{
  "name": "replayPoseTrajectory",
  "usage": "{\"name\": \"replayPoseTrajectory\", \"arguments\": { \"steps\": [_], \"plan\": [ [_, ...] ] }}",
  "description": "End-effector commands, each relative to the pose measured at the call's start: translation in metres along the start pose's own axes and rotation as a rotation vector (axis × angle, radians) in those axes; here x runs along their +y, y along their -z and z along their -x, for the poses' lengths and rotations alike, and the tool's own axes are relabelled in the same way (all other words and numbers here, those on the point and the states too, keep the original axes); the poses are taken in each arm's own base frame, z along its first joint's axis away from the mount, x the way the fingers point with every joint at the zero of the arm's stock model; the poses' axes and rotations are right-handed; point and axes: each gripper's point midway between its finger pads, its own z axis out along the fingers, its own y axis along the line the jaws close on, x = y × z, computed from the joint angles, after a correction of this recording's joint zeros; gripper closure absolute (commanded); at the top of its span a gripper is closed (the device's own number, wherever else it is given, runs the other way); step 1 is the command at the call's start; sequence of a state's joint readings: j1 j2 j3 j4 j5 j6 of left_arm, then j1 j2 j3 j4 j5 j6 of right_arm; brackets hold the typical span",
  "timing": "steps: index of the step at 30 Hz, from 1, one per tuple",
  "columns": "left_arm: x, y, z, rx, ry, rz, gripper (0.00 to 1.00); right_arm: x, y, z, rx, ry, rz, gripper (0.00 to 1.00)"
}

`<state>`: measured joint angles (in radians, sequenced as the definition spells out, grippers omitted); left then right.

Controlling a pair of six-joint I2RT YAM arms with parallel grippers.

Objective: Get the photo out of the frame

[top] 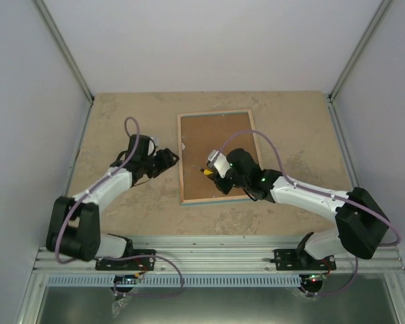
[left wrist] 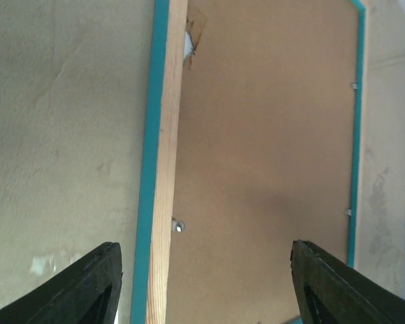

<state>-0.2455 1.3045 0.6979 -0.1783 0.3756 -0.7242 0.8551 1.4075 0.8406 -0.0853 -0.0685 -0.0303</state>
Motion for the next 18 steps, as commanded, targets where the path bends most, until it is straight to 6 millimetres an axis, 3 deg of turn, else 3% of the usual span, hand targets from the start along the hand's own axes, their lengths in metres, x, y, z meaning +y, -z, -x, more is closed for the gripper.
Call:
{"name": "replayPoseTrajectory", "arguments": {
  "steps": [1, 10, 18],
  "plan": [
    [0.007, -0.021, 0.008, 0.072, -0.033, 0.065, 0.30, 0.011, -0.011, -0.012, 0.032, 0.016, 0.070, 1.00],
    [0.037, -0.061, 0.021, 0.186, -0.070, 0.250, 0.34, 0.020, -0.037, -0.028, 0.064, -0.022, 0.123, 1.00],
    [0.035, -0.094, 0.020, 0.260, -0.103, 0.260, 0.39, 0.016, -0.050, -0.030, 0.063, -0.034, 0.108, 1.00]
  ]
}}
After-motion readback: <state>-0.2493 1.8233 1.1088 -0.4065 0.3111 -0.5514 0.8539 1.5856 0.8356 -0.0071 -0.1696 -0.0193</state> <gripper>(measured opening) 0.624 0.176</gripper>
